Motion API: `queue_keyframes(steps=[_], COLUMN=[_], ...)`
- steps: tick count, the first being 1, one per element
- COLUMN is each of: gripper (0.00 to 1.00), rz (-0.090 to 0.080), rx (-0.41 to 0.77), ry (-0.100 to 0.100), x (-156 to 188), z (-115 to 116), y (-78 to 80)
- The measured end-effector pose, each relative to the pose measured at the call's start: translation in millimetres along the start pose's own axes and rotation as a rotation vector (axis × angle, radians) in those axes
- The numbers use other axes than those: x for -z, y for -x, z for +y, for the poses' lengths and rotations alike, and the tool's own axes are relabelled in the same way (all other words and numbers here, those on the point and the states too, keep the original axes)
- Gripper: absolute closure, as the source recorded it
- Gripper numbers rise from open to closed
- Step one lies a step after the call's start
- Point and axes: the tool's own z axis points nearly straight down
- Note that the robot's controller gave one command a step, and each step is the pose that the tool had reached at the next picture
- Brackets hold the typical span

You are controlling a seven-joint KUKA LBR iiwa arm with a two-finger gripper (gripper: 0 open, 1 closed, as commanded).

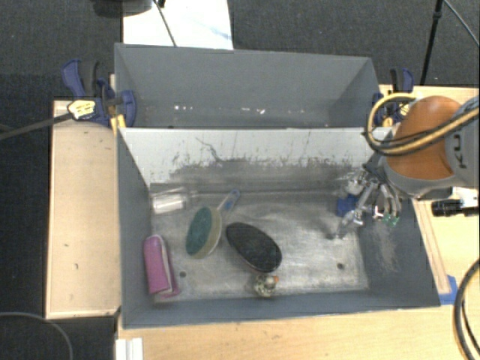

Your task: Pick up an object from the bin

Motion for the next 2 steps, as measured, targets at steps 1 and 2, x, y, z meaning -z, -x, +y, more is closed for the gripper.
queue_keyframes(steps=[1,2], gripper=[0.0,0.0], rz=[0.009,0.017], rx=[-0.203,-0.195], ry=[-0.01,-0.019], x=[-7.6,-5.2], z=[-5.3,-1.8], y=[19.1,21.1])
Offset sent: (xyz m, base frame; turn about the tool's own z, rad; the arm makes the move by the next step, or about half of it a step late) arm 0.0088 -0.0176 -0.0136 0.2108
